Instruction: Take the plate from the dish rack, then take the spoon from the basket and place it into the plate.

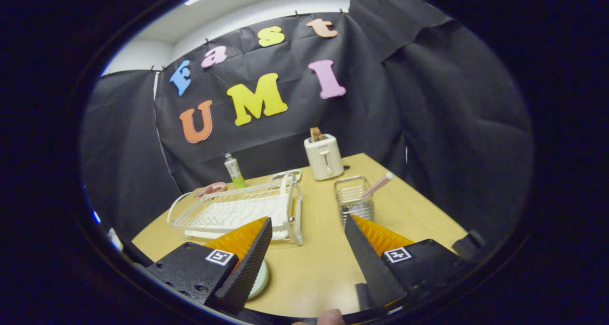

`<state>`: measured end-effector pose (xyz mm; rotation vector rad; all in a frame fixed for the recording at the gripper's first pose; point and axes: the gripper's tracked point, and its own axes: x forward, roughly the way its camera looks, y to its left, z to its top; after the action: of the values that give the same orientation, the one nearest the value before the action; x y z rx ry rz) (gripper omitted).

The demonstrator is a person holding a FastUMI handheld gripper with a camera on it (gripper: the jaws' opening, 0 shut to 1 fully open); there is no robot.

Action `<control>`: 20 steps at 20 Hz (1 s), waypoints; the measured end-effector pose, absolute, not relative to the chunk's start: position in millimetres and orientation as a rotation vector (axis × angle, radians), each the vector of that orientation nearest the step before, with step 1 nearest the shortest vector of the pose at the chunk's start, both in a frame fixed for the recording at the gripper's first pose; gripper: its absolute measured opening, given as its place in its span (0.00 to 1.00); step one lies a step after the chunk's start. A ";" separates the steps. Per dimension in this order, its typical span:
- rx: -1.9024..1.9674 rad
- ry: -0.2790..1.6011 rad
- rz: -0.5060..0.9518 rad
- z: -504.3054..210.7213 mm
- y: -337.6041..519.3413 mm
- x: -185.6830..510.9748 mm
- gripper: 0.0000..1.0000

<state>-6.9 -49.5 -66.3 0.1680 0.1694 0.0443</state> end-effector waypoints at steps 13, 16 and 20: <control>0.248 0.149 0.013 -92.4 -136.5 87.7 0.73; 0.293 0.145 0.056 -88.7 -137.1 98.4 0.64; 0.307 0.149 0.111 -86.4 -132.6 112.6 0.44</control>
<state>112.6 -132.6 -86.4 0.3068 0.1489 0.1114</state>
